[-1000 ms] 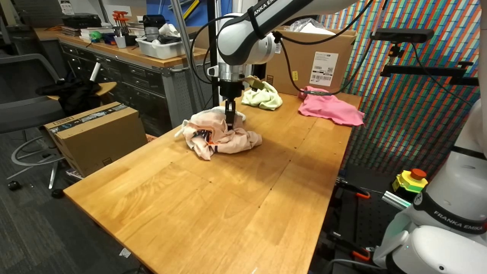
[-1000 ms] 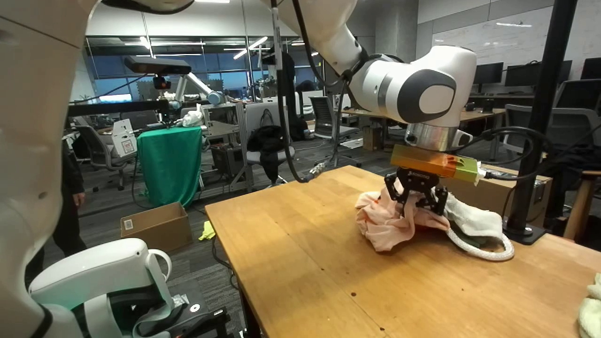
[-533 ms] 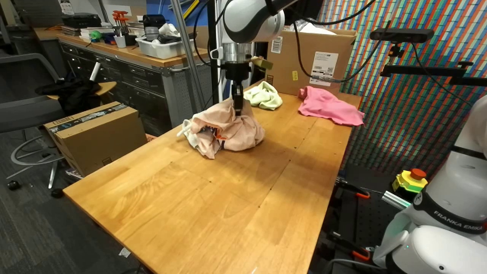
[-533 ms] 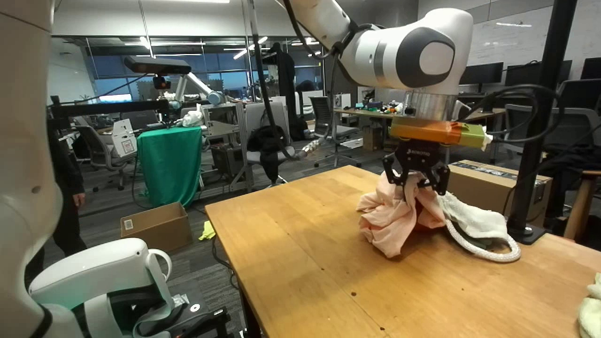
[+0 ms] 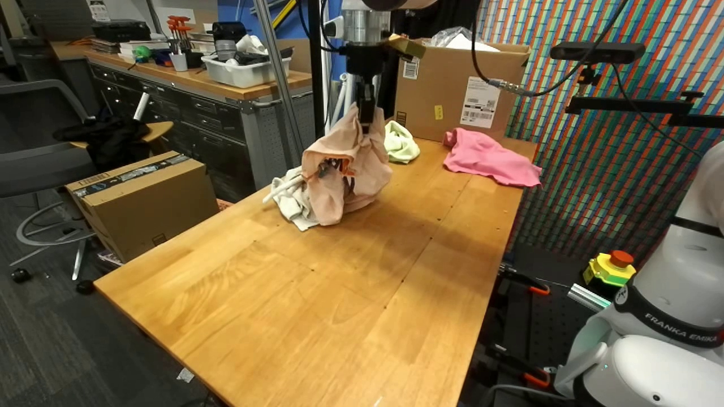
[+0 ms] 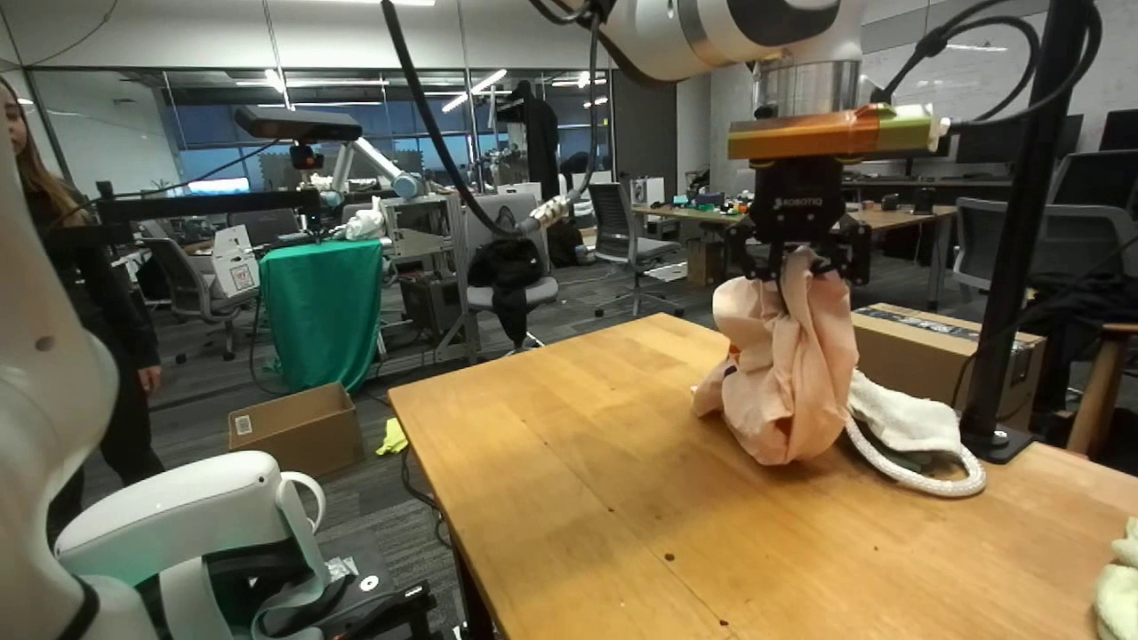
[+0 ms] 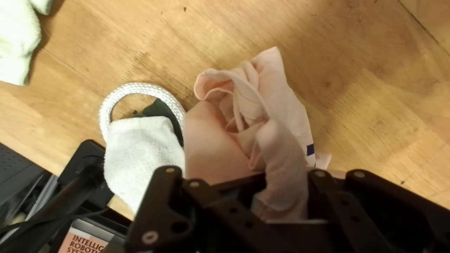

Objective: Spread out the clothes and the objects on the table

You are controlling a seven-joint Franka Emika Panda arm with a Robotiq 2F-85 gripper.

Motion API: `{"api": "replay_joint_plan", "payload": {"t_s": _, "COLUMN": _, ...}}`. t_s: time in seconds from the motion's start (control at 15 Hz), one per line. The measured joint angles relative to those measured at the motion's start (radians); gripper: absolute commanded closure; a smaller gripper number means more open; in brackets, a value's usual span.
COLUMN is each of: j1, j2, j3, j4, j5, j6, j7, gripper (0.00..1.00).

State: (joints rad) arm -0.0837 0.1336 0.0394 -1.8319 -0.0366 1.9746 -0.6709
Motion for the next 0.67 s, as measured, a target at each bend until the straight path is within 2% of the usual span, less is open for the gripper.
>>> {"api": "replay_joint_plan", "payload": {"t_s": 0.67, "j1": 0.007, "j2": -0.267, "j3": -0.012, "j4": -0.172, "j5": -0.049, "j6": -0.048, "j7": 0.113, "gripper": 0.98}}
